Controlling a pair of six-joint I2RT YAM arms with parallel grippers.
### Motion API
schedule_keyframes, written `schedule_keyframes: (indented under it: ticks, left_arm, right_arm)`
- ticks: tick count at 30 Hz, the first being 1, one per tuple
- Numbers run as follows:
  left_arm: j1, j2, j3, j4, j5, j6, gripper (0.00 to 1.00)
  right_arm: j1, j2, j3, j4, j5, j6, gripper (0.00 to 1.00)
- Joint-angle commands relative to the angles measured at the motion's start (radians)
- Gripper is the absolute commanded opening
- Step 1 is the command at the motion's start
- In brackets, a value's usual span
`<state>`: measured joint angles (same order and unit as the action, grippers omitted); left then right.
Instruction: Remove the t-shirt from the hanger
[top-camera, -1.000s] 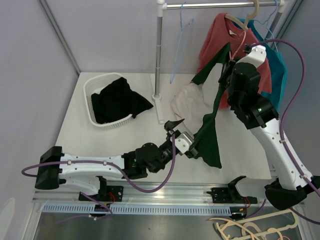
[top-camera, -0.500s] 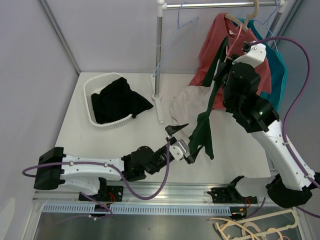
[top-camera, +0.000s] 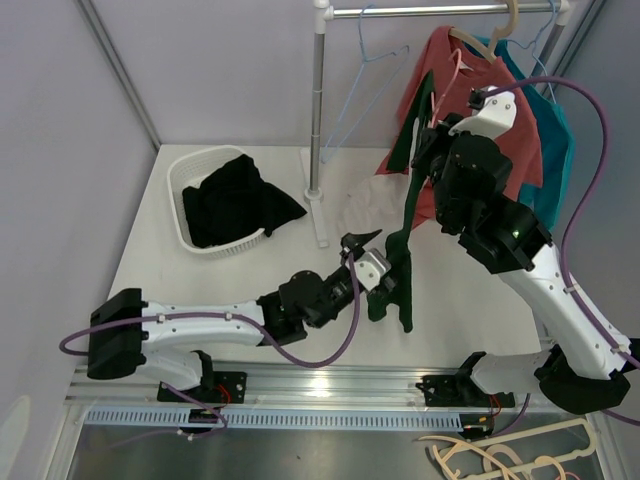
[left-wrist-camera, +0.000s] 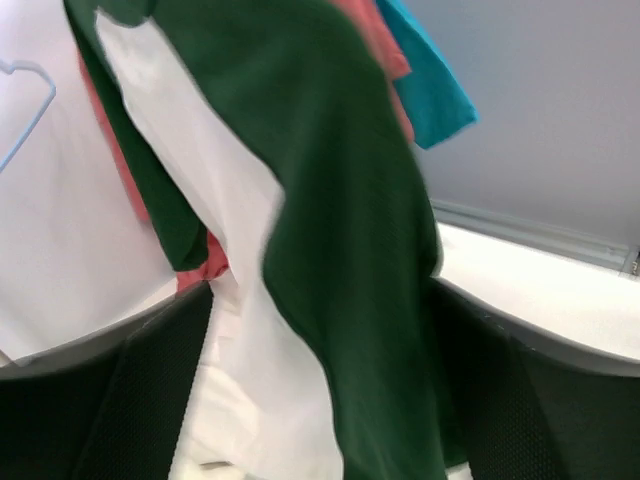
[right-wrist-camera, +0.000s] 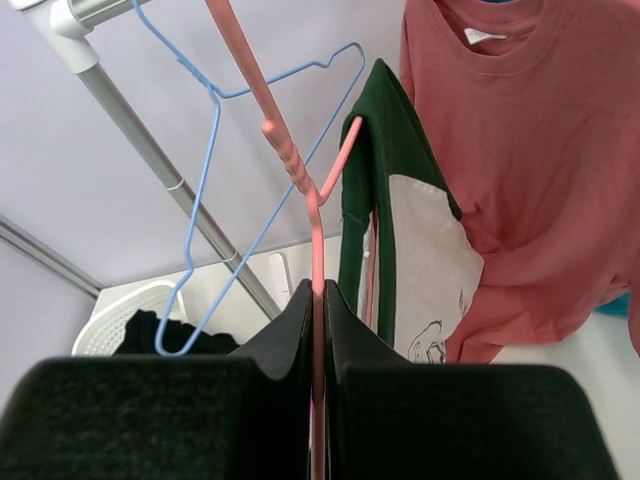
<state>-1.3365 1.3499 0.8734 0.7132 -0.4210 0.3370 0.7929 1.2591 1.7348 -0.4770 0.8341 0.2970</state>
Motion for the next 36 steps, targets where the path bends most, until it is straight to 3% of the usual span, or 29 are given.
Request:
schedule_keyframes:
  ticks: [1, 2, 3, 6, 10, 17, 21, 29, 36]
  left_arm:
    - [0.029, 0.035, 0.114, -0.033, -0.064, -0.047, 0.65]
    - [0.031, 0.054, 0.131, -0.053, -0.084, -0.049, 0.45]
    - [0.033, 0.063, 0.178, -0.09, -0.113, -0.049, 0.18]
    - [0.033, 0.081, 0.228, -0.133, -0.113, -0.049, 0.01]
    - [0.014, 0.046, 0.21, -0.129, -0.128, -0.079, 0.01]
    - [-0.191, -0.012, 0.15, 0.015, -0.29, 0.08, 0.01]
    - [-0.308, -0.023, 0.11, 0.114, -0.351, 0.161, 0.01]
    - [-0.388, -0.012, 0.108, 0.173, -0.389, 0.25, 0.01]
    - [-0.379, 0.024, 0.055, 0.131, -0.369, 0.125, 0.01]
  right_arm:
    - [0.017, -0.036, 0.02, 0.098, 0.04, 0.002, 0.0]
    - [0.019, -0.035, 0.019, 0.103, 0.039, 0.001, 0.0]
    - [0.017, -0.035, 0.019, 0.101, 0.04, -0.001, 0.0]
    - [0.019, -0.033, 0.02, 0.103, 0.034, 0.002, 0.0]
    - [0.019, -0.021, 0.011, 0.149, 0.052, -0.031, 0.0]
    - [-0.006, 0.062, 0.025, 0.308, 0.151, -0.228, 0.0]
    - [-0.092, 0.118, 0.078, 0.298, 0.088, -0.225, 0.0]
    - [-0.257, 0.178, 0.12, 0.272, -0.016, -0.15, 0.0]
    - [-0.274, 0.204, 0.203, 0.224, -0.075, -0.14, 0.0]
